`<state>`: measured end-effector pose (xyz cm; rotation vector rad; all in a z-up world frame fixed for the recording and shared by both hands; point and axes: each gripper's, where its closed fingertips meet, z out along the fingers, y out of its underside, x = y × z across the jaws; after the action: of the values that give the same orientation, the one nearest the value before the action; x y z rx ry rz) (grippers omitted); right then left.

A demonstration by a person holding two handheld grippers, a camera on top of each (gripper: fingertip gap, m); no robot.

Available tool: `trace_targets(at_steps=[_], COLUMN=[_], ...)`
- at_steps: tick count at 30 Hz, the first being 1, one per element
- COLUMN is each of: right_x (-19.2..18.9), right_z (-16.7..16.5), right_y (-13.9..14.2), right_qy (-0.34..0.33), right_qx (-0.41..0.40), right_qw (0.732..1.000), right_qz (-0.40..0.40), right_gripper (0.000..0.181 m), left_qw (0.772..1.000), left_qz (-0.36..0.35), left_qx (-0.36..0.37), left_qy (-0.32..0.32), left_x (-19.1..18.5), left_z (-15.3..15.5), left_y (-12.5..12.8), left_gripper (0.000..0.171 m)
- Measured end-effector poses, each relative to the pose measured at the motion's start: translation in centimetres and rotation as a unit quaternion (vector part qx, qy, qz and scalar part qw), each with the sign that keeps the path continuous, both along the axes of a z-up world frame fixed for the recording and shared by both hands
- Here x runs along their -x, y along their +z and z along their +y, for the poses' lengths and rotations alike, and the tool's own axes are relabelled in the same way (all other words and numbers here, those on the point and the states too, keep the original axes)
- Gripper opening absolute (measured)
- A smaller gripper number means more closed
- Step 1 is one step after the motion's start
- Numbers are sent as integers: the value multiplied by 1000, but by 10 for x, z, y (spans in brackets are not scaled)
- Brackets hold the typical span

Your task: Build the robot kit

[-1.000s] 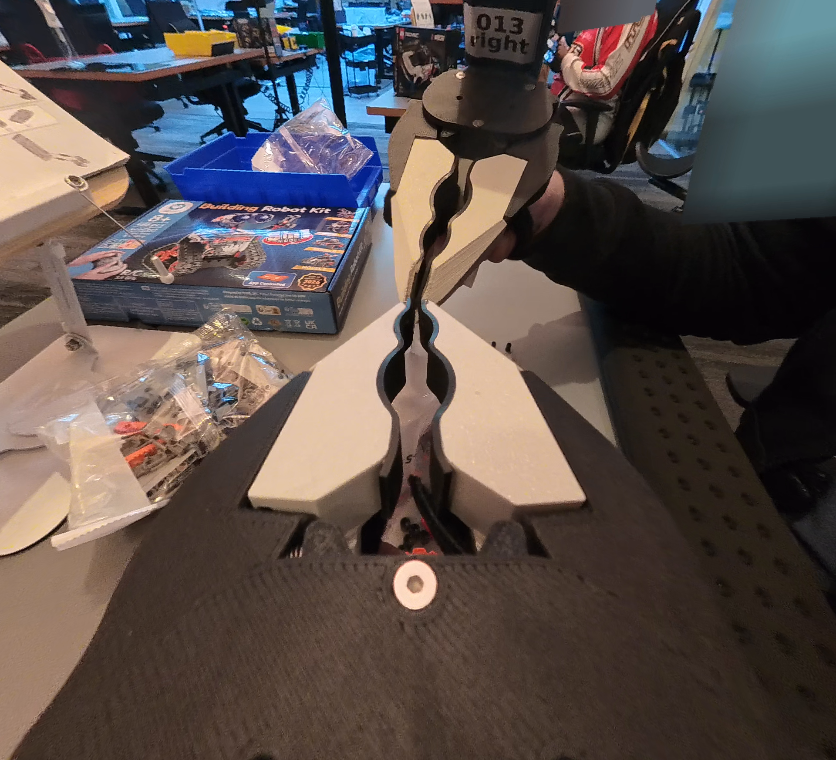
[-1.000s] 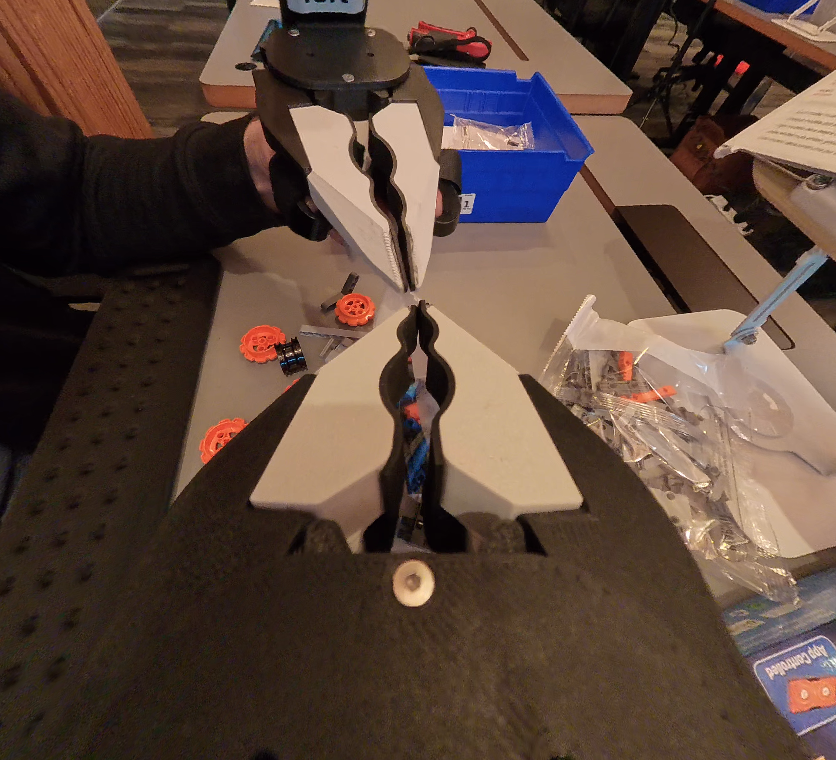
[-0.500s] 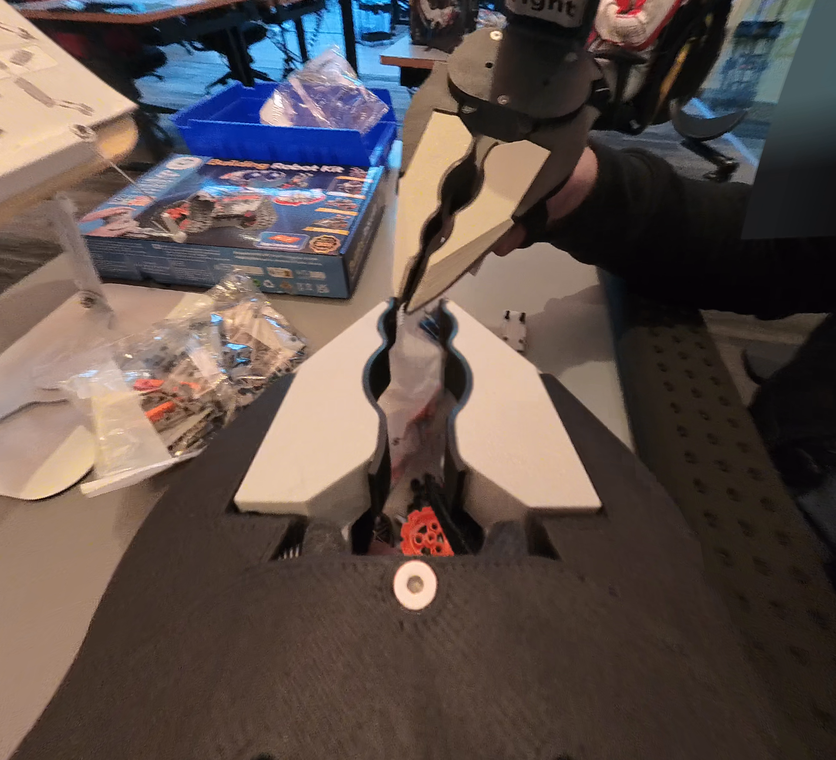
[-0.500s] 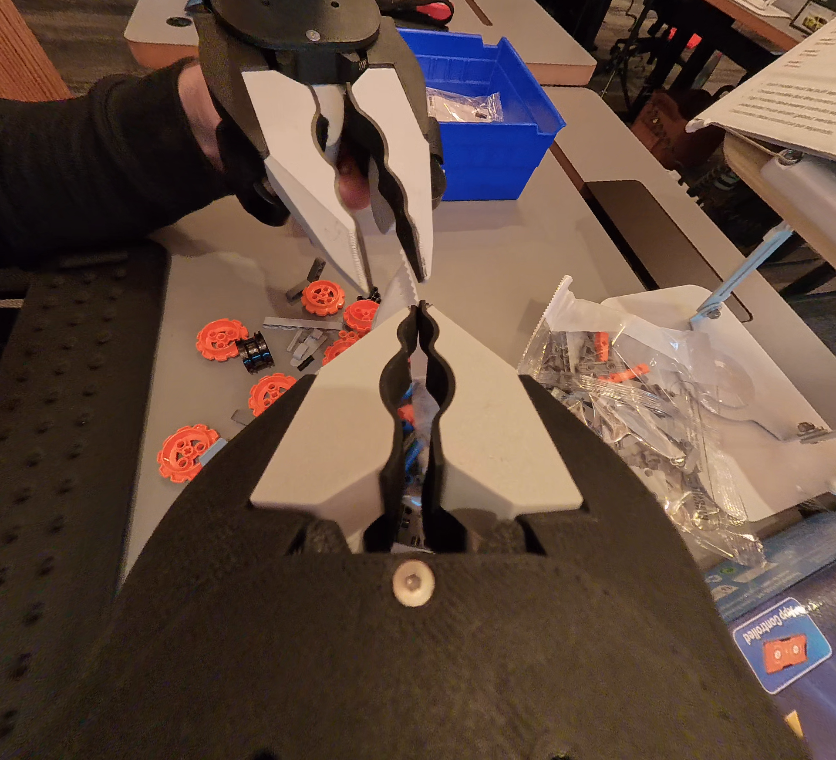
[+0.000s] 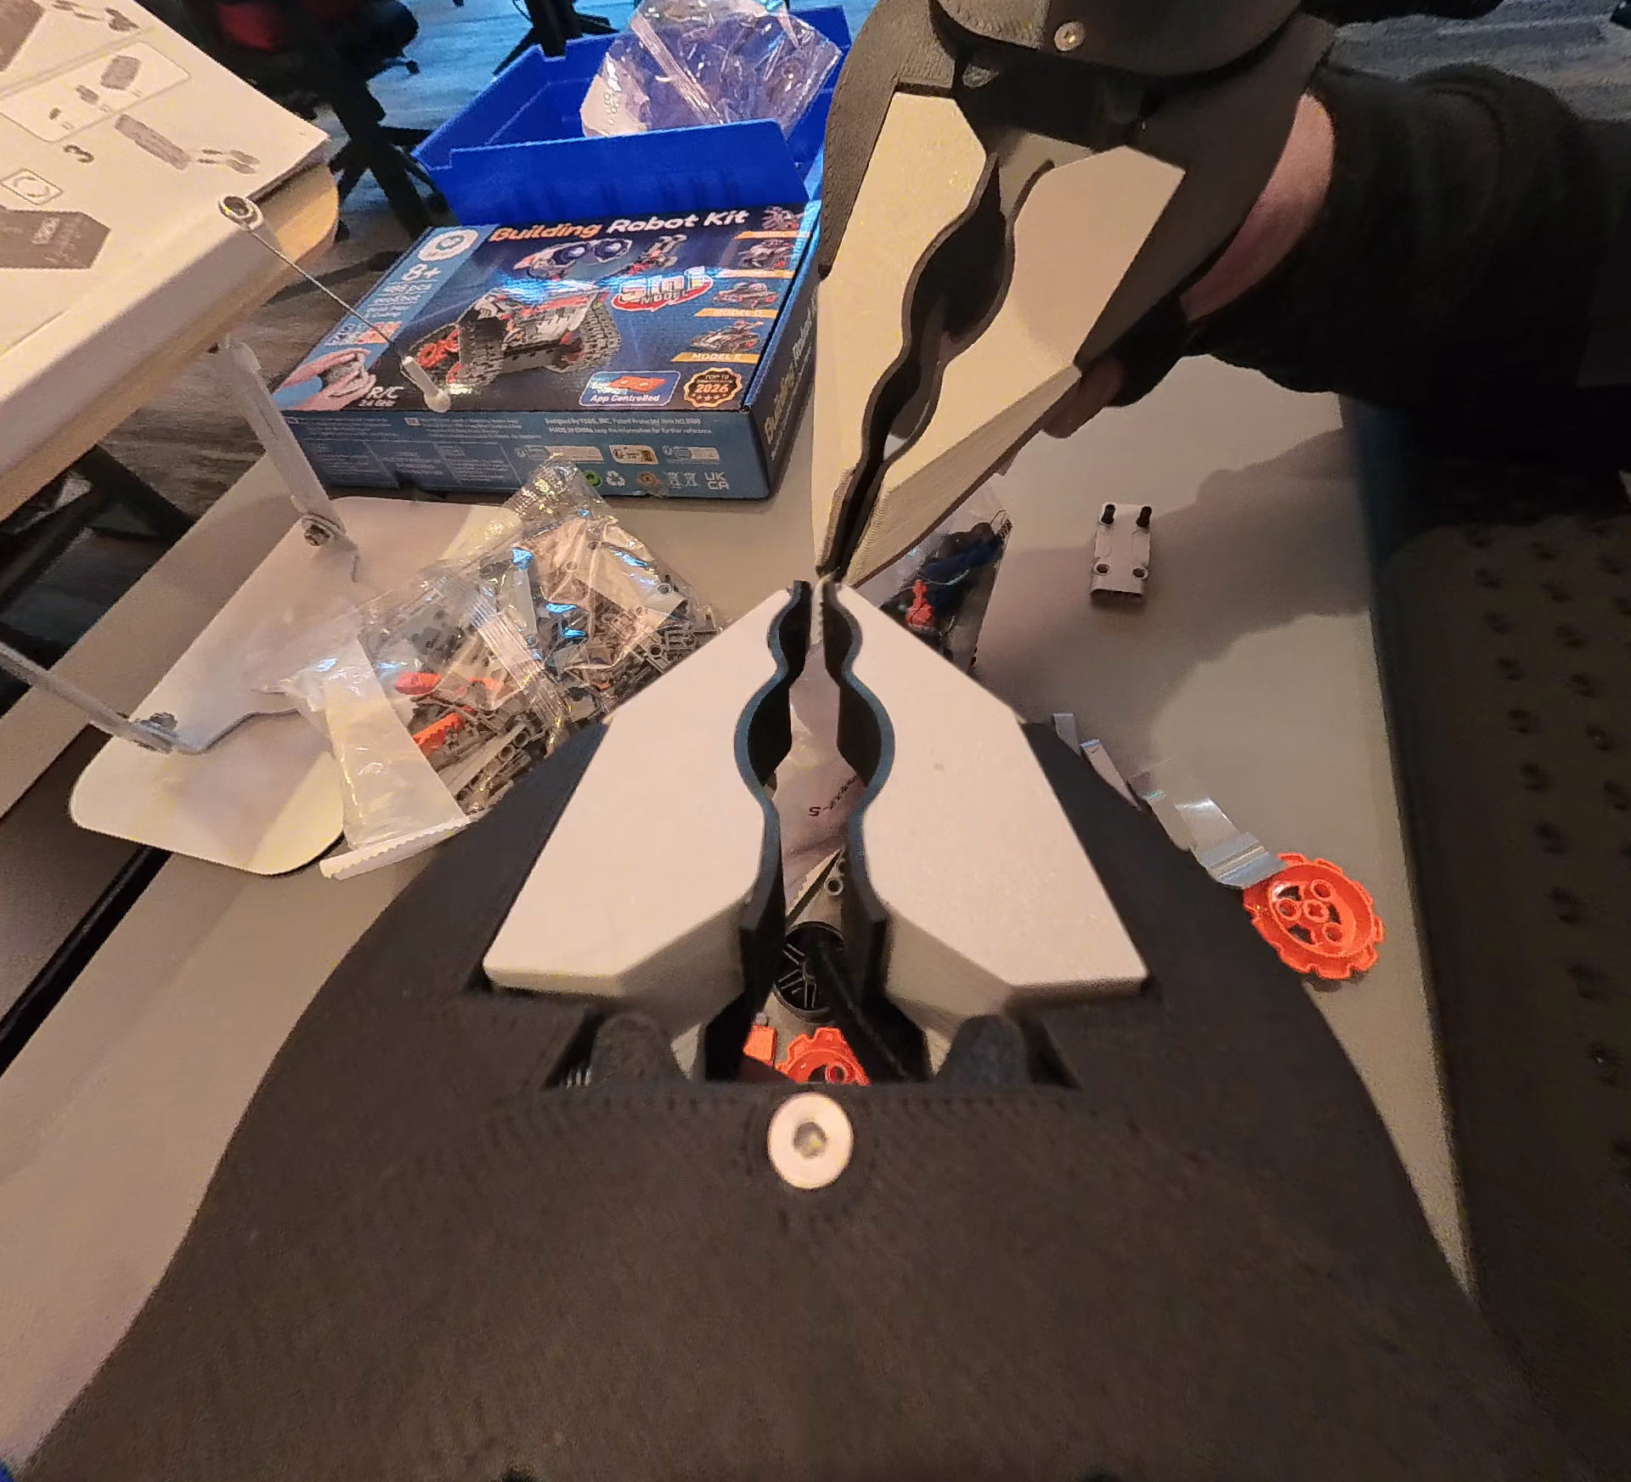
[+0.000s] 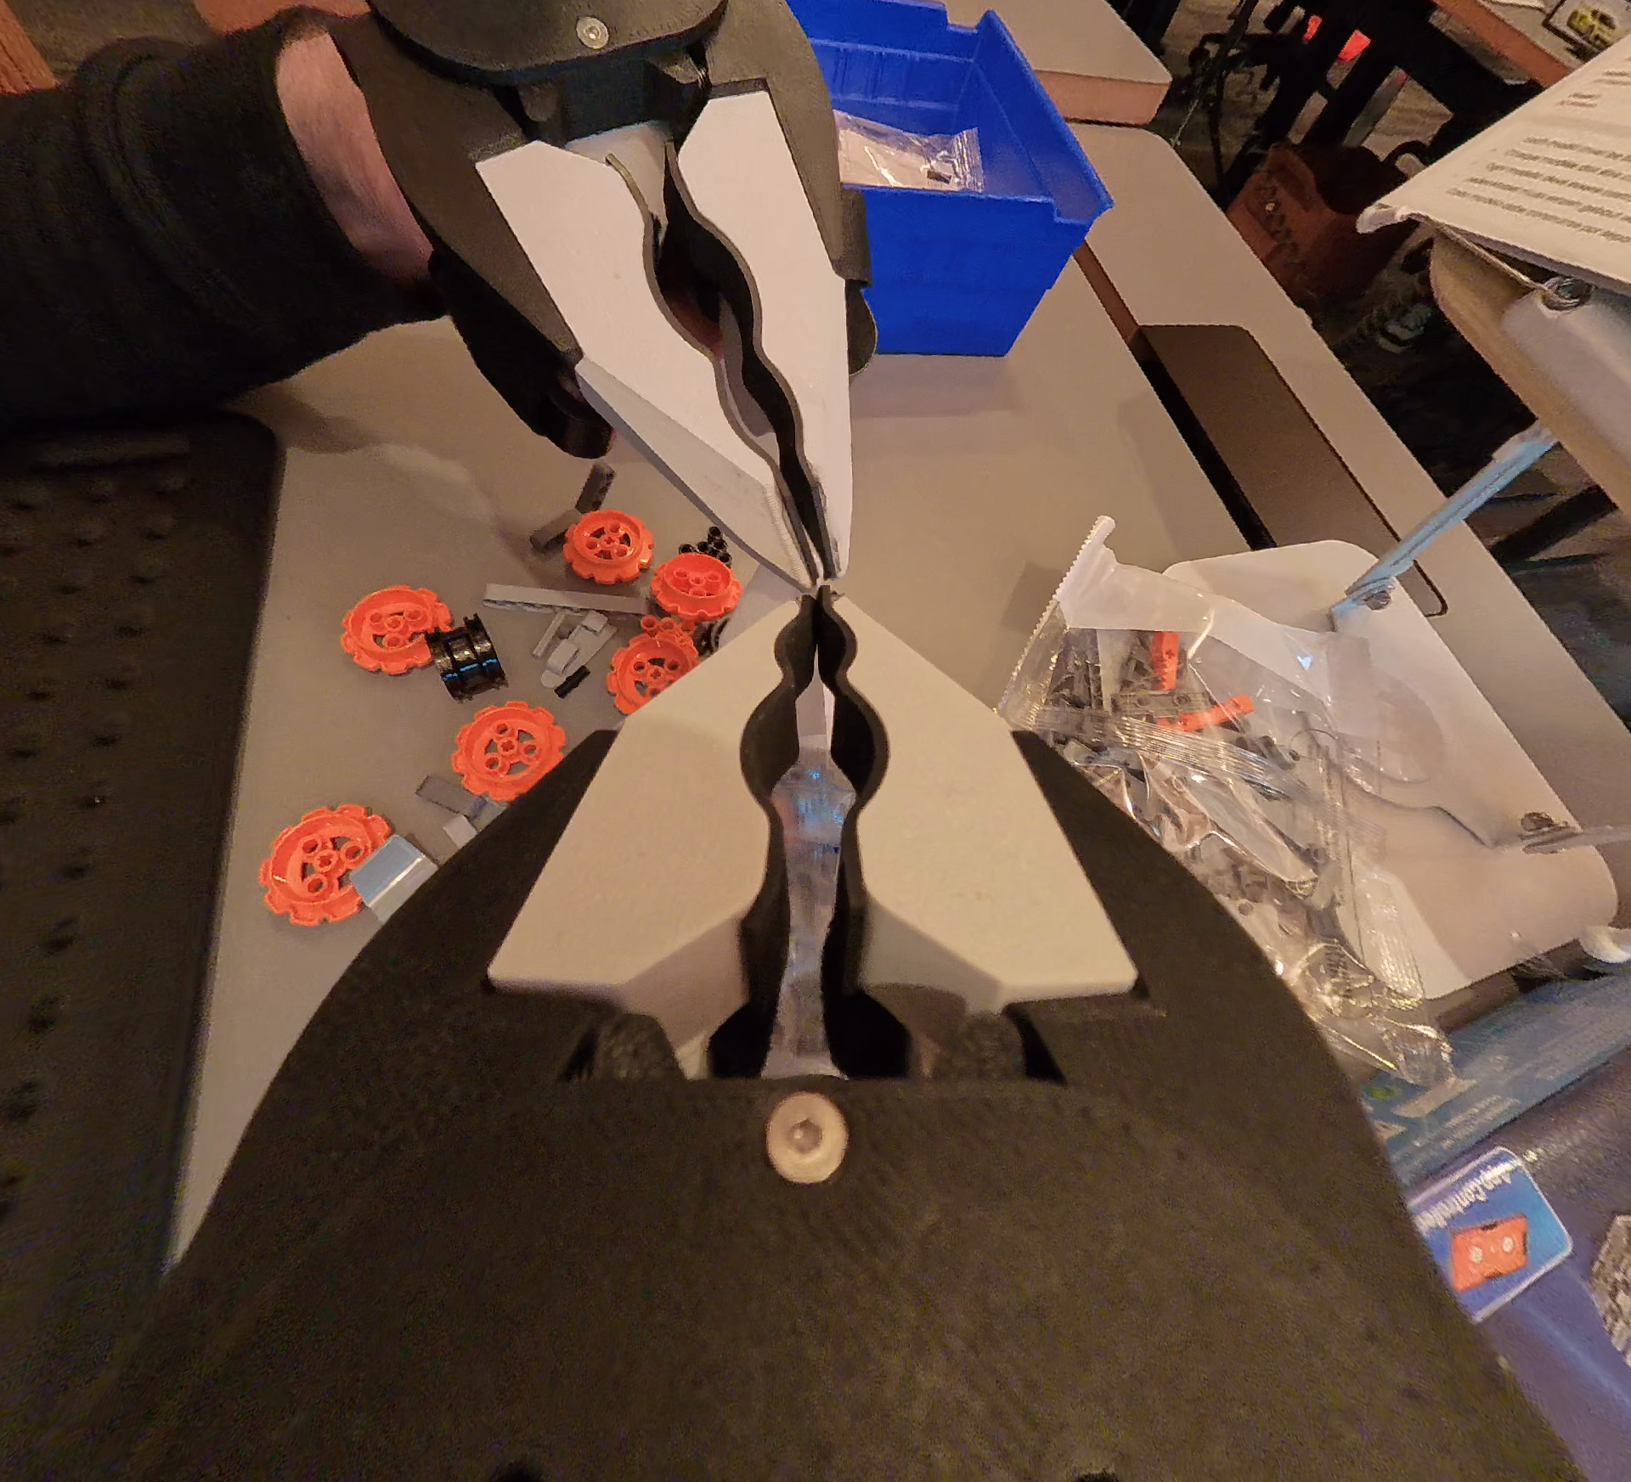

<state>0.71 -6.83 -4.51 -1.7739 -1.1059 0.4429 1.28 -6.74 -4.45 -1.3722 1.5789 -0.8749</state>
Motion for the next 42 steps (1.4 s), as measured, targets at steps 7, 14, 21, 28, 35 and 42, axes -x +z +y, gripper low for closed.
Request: trace_targets(at_steps=[7, 14, 21, 28, 35, 42], right_x=[-5, -7, -9, -13, 1, 13], right_z=[10, 35, 53, 66, 60, 45], right_y=[-9, -30, -56, -85, -91, -81], right_qy=[-39, -107, -142, -156, -129, -88], right_qx=[-47, -172, -220, -211, -216, -203], right_qw=[996, 955, 916, 897, 906, 930], right_qz=[-63, -217, -305, -357, -340, -294], right_gripper=[0, 0, 0, 0, 0, 0], left_qw=[999, 990, 981, 969, 955, 950], left_qz=[-2, -5, 7, 39, 34, -2], left_qx=[44, 96, 119, 146, 168, 181], left_qy=[30, 99, 156, 196, 242, 256], left_x=[-6, -8, -8, -12, -14, -5], left_z=[9, 32, 50, 66, 80, 99], left_y=[-9, -29, -56, -87, -98, -86], left_gripper=[0, 0, 0, 0, 0, 0])
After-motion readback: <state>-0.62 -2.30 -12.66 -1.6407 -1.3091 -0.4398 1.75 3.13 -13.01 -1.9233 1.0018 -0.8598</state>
